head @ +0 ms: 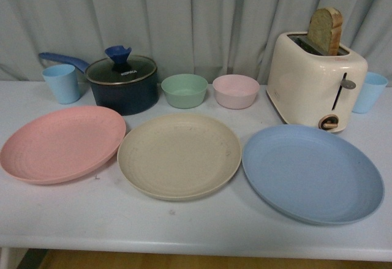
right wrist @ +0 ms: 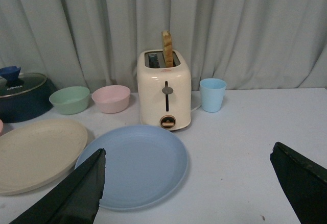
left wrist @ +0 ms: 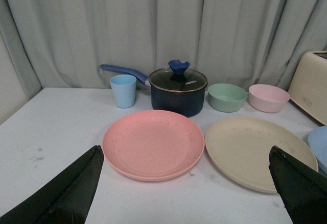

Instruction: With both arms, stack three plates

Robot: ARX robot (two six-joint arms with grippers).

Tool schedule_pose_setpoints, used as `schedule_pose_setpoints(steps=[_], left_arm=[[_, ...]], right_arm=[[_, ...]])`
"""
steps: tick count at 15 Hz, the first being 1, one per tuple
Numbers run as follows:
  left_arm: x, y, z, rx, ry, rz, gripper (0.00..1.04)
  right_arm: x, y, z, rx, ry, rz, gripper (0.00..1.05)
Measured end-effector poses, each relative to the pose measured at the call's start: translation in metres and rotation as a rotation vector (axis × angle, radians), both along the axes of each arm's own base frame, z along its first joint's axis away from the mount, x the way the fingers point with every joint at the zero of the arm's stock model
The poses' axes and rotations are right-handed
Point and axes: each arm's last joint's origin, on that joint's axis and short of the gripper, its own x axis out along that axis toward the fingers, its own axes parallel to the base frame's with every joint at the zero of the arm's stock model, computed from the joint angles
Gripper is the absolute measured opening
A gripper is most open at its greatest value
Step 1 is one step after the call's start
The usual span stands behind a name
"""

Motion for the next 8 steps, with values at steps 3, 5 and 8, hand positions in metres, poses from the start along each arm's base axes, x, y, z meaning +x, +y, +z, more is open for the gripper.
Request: schedule_pose_setpoints(steps=[3, 5, 8], left_arm=[[0.0, 0.0, 0.0, 0.0, 0.0, 0.0, 0.98], [0.0, 0.0, 0.0, 0.0, 0.0, 0.0, 0.98], [0.0, 0.0, 0.0, 0.0, 0.0, 0.0, 0.98]], right_arm=[[0.0, 0.0, 0.0, 0.0, 0.0, 0.0, 0.98], [0.0, 0.0, 0.0, 0.0, 0.0, 0.0, 0.98], [0.0, 0.0, 0.0, 0.0, 0.0, 0.0, 0.98]])
